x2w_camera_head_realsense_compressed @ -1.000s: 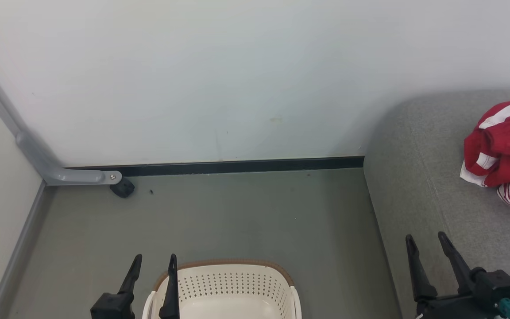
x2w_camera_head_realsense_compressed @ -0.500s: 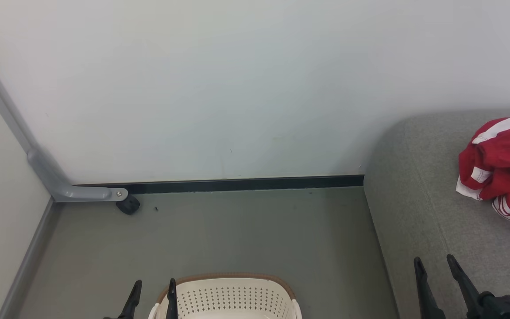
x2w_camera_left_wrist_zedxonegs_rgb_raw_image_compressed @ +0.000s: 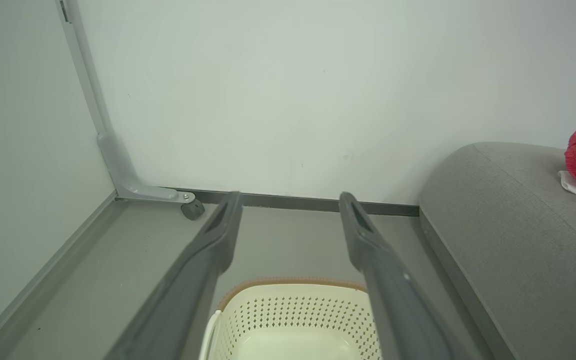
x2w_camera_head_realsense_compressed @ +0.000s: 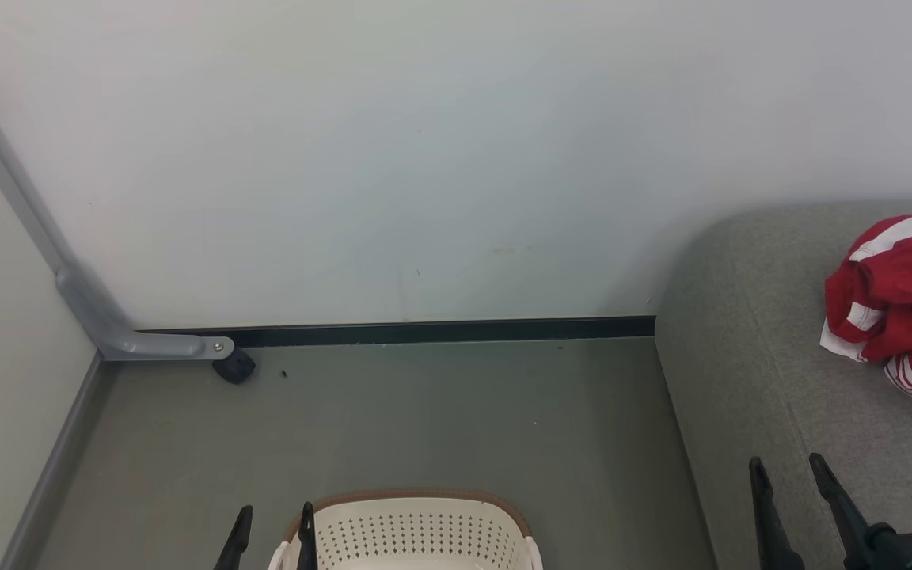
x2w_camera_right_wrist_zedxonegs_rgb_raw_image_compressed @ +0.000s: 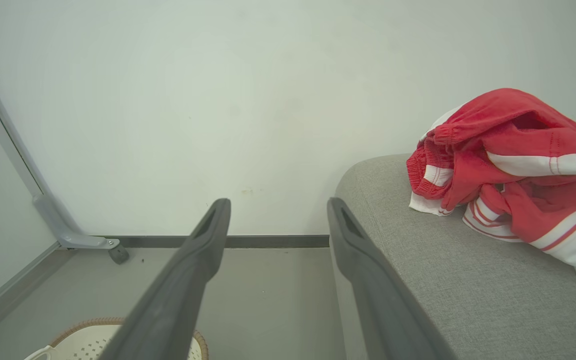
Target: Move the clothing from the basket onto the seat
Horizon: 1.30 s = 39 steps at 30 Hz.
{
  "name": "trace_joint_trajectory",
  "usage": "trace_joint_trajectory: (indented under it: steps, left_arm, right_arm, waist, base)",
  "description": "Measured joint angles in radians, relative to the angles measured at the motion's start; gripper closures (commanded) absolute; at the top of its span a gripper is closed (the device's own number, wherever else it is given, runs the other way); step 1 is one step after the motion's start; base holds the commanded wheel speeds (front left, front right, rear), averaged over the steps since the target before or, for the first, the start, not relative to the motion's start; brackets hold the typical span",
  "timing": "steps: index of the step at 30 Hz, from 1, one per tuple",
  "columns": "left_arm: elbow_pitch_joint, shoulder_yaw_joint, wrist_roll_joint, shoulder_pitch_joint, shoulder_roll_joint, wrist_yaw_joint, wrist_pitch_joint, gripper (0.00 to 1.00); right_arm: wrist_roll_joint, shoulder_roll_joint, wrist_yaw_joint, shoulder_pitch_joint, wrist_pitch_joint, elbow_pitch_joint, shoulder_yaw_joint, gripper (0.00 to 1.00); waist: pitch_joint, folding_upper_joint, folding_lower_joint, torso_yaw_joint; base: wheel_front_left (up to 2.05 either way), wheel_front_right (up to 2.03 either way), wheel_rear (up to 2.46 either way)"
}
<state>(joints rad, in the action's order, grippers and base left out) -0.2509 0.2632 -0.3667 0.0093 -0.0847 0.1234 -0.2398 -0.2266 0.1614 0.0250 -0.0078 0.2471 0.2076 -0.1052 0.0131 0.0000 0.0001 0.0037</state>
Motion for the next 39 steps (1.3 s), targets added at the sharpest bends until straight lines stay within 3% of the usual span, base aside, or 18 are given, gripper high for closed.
trace_joint_trajectory:
  steps: [26,27,39]
  left_arm:
    - [0.003,-0.008,0.015,0.000,0.015,0.000,-0.002,0.00]
    - [0.000,-0.008,0.014,0.000,0.016,0.000,-0.003,1.00]
    - [-0.037,-0.029,-0.046,0.017,0.019,-0.015,0.022,1.00]
  right_arm:
    - [0.001,0.005,-0.008,0.003,-0.040,-0.045,-0.005,0.00]
    - [0.001,0.004,-0.007,0.003,-0.043,-0.041,-0.006,1.00]
    - [-0.059,-0.019,-0.006,0.021,-0.064,0.010,0.009,1.00]
  waist:
    - [0.011,0.0001,0.0000,0.000]
    - [0.011,0.0000,0.0000,0.000]
    - [0.009,0.0001,0.0000,0.000]
  base:
    - [0.00,0.00,0.00]
    - [0.00,0.00,0.00]
    - [0.00,0.00,0.00]
